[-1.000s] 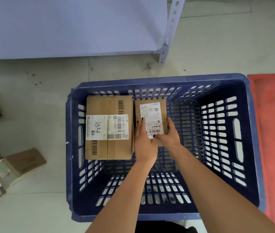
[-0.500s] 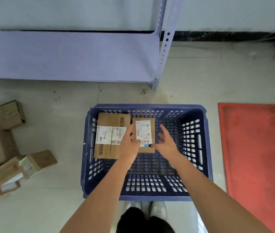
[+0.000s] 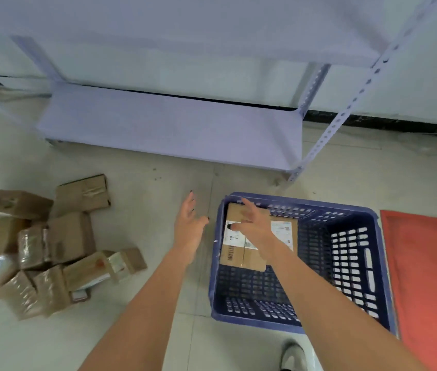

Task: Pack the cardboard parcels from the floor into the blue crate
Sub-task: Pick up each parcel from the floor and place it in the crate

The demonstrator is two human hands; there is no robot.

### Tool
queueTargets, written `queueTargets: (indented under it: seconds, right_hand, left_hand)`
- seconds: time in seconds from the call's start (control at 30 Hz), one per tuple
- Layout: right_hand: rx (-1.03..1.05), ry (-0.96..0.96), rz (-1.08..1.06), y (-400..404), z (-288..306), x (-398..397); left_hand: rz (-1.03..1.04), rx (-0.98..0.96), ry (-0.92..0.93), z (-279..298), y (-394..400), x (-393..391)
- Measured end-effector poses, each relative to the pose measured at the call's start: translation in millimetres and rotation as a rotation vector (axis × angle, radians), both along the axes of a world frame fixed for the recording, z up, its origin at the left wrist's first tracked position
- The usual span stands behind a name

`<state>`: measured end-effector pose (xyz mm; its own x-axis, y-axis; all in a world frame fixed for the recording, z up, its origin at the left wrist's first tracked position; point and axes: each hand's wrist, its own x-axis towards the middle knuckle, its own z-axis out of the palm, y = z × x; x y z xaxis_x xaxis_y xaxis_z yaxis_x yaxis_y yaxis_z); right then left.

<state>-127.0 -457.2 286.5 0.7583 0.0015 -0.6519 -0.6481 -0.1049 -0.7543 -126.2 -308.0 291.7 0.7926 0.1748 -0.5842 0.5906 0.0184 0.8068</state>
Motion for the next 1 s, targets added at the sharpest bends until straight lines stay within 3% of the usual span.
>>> queueTargets:
  seconds: [0.23,0.43,0.73,1.0]
  right_hand:
    - [0.166,0.11,-0.069,190,-9,3]
    - [0.236,0.212,-0.053,316,-17,4]
    - [0.129,0.281,0.149,434,-62,0]
    - [0.02,0.286,0.309,488,-146,11]
  left_hand:
    - [0.095,0.08,0.084,-22,194,-15]
    - [0.178,0.022,0.17,-35,320,-28]
    - [0.327,-0.005,0.228,-65,417,-44]
    - [0.451,-0.072,0.244,-139,469,-50]
